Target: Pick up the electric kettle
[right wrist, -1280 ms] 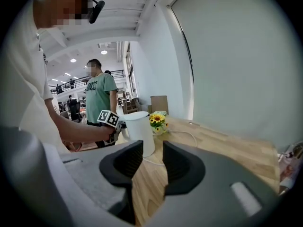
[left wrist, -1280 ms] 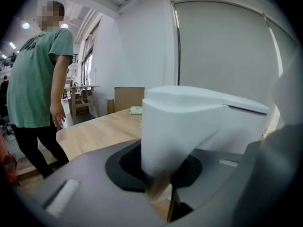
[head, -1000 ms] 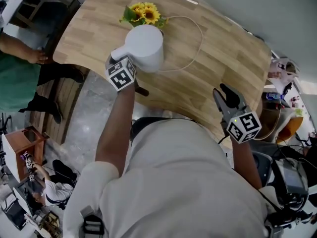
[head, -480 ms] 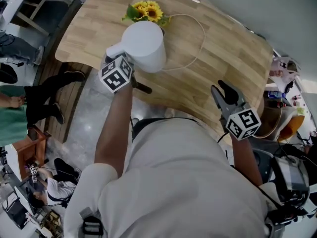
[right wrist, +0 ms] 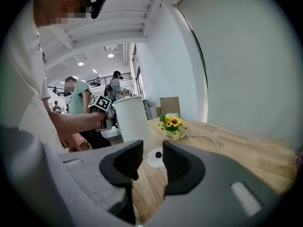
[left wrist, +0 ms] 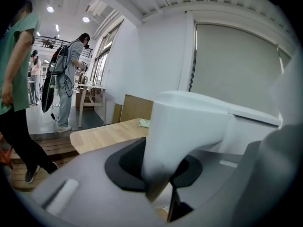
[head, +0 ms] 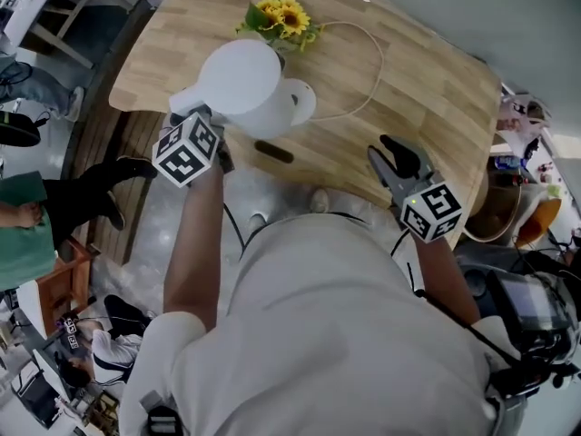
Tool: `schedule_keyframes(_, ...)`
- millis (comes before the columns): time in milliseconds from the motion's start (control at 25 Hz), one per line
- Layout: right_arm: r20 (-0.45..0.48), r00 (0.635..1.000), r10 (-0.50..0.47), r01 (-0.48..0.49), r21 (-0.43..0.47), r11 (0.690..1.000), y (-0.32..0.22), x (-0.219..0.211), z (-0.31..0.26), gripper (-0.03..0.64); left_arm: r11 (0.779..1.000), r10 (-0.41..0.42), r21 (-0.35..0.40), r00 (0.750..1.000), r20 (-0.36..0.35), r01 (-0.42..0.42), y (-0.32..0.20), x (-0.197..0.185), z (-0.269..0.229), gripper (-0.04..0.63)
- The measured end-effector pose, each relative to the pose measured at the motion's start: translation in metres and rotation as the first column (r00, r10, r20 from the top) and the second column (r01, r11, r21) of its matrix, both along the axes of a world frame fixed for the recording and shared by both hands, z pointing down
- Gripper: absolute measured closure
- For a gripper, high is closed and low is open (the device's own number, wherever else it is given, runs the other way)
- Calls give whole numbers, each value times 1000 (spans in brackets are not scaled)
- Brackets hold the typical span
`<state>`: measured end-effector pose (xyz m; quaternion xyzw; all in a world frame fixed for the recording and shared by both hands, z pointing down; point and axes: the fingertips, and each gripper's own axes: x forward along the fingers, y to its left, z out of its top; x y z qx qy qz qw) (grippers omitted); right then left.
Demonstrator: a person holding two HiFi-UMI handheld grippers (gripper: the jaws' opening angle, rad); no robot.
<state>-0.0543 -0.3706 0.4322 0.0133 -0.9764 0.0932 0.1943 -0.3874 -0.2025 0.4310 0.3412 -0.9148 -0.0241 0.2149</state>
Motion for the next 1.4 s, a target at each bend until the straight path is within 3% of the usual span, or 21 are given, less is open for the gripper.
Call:
schedule_keyframes(680,45,999,11,-12,36,999,143,-52,-13,499,984,178,-20,983,34,-178,129,8,-44,512)
schedule_keyframes(1040,62,995,74,-81,112,990,214,-49,-18,512,955,294,10,951,93,-296,184,26,-52,512)
schedule_keyframes(1400,64,992,106,-113,120,986,225,-52,-27,518,938,348,-26,935,67,-347,189,32,-49,511)
